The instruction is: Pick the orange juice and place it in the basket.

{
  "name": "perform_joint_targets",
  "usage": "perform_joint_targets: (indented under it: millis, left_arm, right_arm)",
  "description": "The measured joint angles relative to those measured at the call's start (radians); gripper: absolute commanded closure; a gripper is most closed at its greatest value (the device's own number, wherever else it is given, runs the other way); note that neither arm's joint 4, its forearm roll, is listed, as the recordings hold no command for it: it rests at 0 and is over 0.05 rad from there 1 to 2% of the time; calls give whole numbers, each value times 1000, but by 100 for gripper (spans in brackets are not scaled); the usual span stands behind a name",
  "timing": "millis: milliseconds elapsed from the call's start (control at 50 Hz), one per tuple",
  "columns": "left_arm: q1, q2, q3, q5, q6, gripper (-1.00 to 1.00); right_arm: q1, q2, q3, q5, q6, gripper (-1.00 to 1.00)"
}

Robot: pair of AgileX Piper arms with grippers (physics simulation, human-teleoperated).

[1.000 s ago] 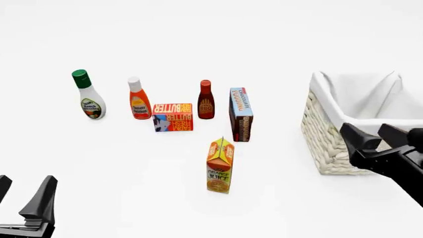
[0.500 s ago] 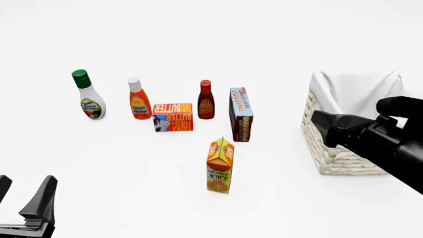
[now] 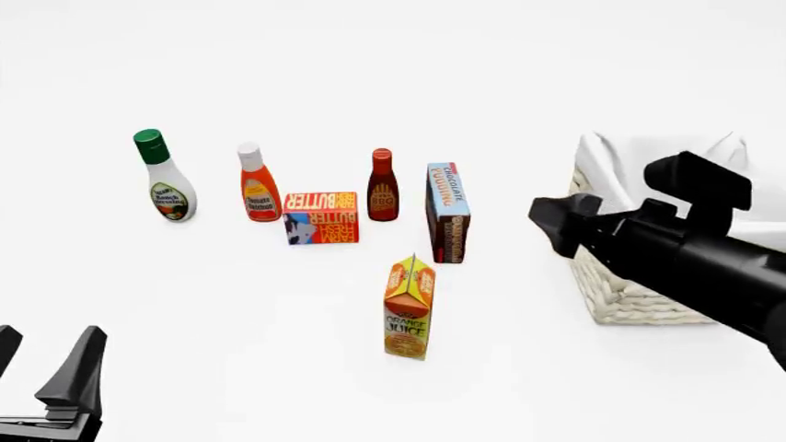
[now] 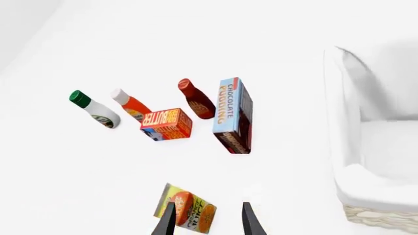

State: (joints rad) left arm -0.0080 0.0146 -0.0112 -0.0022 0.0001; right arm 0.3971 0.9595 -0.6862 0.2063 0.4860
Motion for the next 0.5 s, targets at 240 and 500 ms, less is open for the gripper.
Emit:
perform_joint_targets:
  millis: [240, 500]
  left_arm:
    - [0, 0, 0, 0, 0, -100]
    - [0, 0, 0, 0, 0, -100]
  right_arm:
    - [56, 48, -82, 81, 82, -100]
    - [129, 135, -165, 159, 181, -100]
